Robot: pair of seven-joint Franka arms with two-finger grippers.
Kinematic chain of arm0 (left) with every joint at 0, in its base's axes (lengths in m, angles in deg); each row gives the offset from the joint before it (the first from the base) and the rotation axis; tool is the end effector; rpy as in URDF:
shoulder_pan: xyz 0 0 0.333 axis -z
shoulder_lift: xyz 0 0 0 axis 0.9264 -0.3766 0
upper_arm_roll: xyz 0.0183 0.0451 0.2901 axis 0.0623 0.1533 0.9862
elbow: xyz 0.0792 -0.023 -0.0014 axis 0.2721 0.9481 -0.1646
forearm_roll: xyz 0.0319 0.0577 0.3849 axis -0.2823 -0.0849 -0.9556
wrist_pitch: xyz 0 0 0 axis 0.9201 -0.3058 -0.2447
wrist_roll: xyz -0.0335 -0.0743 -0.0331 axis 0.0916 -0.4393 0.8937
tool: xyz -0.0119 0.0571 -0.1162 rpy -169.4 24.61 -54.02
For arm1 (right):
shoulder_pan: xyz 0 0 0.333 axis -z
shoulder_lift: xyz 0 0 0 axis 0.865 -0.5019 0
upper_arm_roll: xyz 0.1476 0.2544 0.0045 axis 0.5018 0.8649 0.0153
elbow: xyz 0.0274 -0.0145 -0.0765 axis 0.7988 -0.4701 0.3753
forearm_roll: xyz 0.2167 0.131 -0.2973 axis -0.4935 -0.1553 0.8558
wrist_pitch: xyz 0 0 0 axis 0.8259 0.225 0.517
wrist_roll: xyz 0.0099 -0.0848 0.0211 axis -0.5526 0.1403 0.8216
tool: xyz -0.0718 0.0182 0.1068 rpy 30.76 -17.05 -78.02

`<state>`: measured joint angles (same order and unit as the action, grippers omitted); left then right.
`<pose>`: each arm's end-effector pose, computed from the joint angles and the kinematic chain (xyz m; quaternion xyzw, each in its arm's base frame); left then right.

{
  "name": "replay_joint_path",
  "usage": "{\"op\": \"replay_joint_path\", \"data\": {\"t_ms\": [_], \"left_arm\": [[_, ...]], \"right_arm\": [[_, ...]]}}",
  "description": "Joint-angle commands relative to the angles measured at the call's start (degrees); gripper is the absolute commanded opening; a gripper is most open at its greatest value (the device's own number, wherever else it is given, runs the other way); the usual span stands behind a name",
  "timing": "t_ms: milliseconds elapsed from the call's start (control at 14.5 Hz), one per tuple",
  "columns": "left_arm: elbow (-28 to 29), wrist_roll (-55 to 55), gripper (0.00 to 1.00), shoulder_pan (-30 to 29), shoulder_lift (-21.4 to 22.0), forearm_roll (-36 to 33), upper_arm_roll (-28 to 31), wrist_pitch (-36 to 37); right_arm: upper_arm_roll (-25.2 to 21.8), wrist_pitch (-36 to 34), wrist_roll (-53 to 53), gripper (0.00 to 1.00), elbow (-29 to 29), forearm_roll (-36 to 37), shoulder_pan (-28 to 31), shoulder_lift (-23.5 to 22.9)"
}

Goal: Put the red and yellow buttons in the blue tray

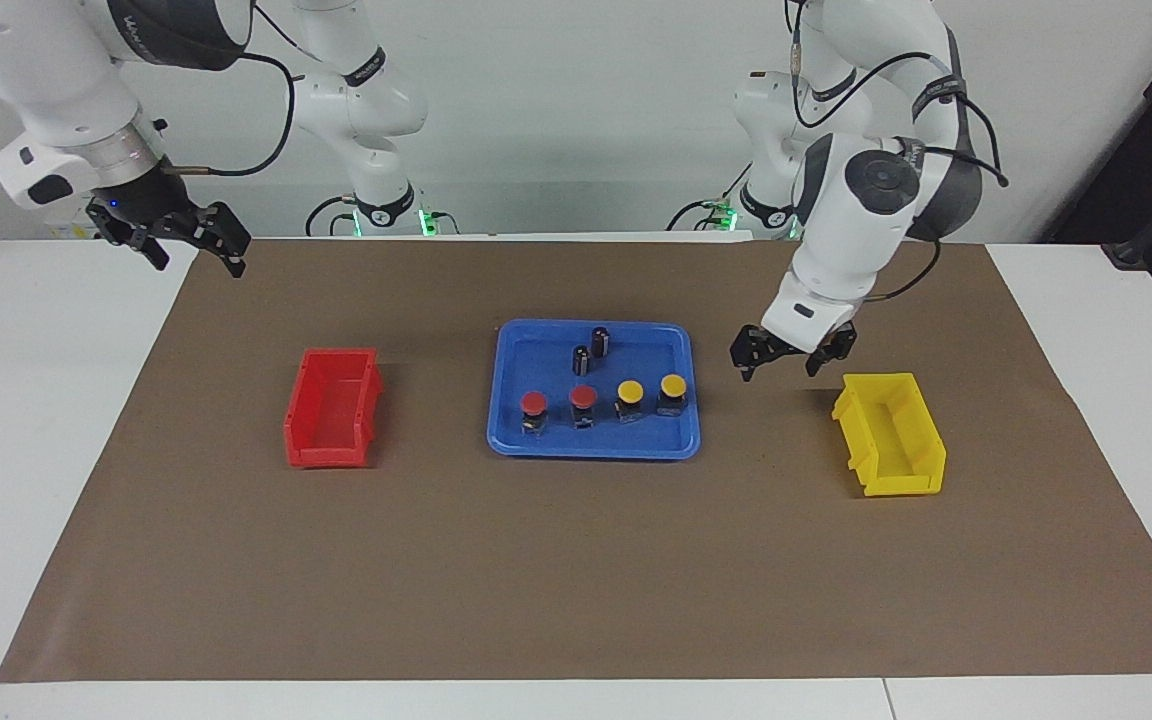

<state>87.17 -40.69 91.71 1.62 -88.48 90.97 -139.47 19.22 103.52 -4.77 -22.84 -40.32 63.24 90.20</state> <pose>0.5678 -0.1770 0.4389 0.9997 -0.0193 -0.0135 0.0003 0.5340 -0.0611 0.5746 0.9972 -0.0652 -0.0358 0.0090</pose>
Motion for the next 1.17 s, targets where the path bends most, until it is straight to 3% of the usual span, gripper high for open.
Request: {"op": "replay_joint_path", "data": {"t_ms": [0, 207, 483, 1103], "left_arm": [[-0.6, -8.5, 1.00, -5.4, 3.3, -0.6, -0.3, 4.7], [-0.8, -13.4, 1.00, -11.3, 7.1, -0.7, -0.2, 6.9], [-5.8, -14.4, 1.00, -17.1, 7.5, -1.0, -0.1, 14.3], [-7.8, -22.8, 1.00, -19.3, 13.2, -1.7, -0.4, 20.0]], "right_arm": [[0.3, 0.2, -1.4, 1.00, -1.4, 0.2, 0.2, 1.2], [0.2, 0.1, -1.4, 1.00, -1.4, 0.2, 0.2, 1.3], [0.3, 0.1, -1.4, 1.00, -1.3, 0.2, 0.3, 1.3], [0.3, 0.1, -1.4, 1.00, -1.4, 0.2, 0.2, 1.2]]}}
